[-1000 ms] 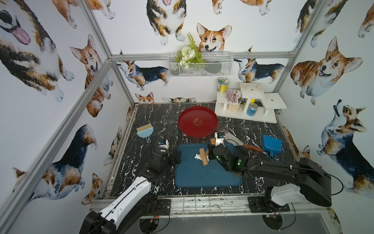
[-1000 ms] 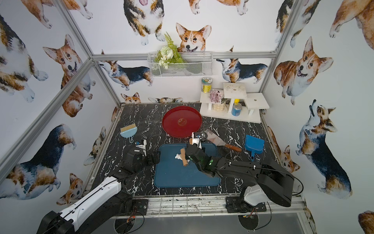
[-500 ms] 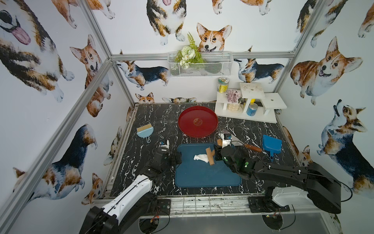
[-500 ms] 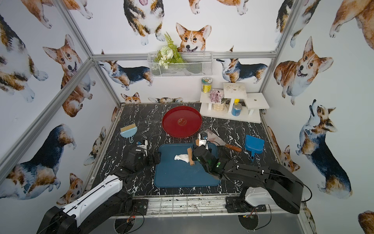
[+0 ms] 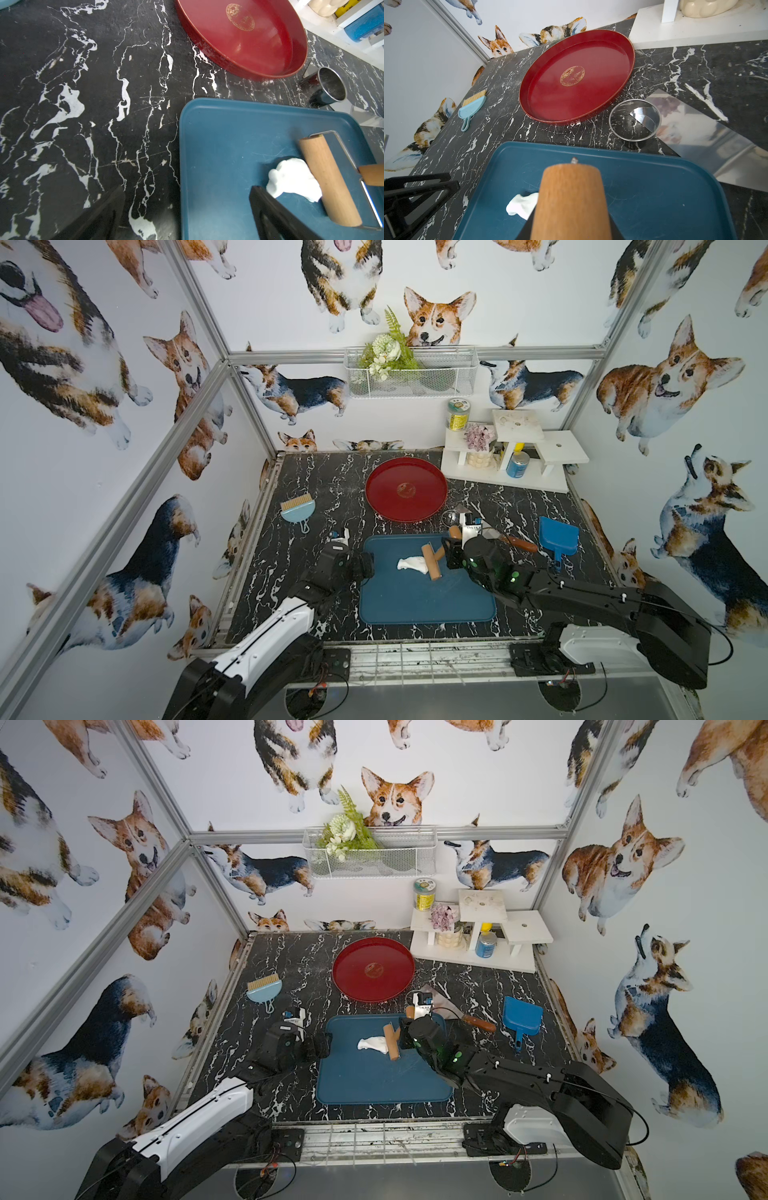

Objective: Roll out the dumpling wrappers from the dough
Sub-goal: Flatten out the dough on the work surface.

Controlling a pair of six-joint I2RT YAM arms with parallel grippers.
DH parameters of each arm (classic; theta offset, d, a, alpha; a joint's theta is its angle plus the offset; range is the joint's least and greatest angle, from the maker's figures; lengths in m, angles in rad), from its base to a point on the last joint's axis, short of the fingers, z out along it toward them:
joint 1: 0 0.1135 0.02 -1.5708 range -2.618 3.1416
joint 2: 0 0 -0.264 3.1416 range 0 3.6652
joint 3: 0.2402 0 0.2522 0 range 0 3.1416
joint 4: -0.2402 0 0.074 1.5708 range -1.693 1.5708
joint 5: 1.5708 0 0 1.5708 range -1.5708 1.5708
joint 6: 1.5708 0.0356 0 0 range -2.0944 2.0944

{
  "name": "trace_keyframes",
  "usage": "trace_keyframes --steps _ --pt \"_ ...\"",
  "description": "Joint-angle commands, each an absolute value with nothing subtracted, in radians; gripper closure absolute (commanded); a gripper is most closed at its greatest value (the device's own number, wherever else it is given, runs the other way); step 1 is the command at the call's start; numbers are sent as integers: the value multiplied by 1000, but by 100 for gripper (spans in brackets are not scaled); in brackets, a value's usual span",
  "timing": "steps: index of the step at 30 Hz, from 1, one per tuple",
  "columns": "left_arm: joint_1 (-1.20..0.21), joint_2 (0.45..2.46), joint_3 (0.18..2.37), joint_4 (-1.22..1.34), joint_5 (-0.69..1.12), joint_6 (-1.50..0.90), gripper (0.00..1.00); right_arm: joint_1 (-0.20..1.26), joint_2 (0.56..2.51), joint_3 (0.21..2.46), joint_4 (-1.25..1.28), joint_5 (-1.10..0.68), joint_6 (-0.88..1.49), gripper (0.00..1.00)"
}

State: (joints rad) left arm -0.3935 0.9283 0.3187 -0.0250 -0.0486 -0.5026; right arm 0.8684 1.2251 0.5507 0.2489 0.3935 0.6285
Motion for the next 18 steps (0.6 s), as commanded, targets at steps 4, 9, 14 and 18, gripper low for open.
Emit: trace_keyframes --steps 4,9,14,18 --pt "-394 969 332 2 -33 -495 0 868 1205 587 226 418 586 100" --pt "-393 1050 355 14 -16 -501 1 870 1178 649 240 417 561 100" --pt "-394 1141 389 29 0 -502 9 887 1235 711 247 387 578 100" --pt "-395 1202 404 48 9 -502 16 918 1321 747 250 407 608 100"
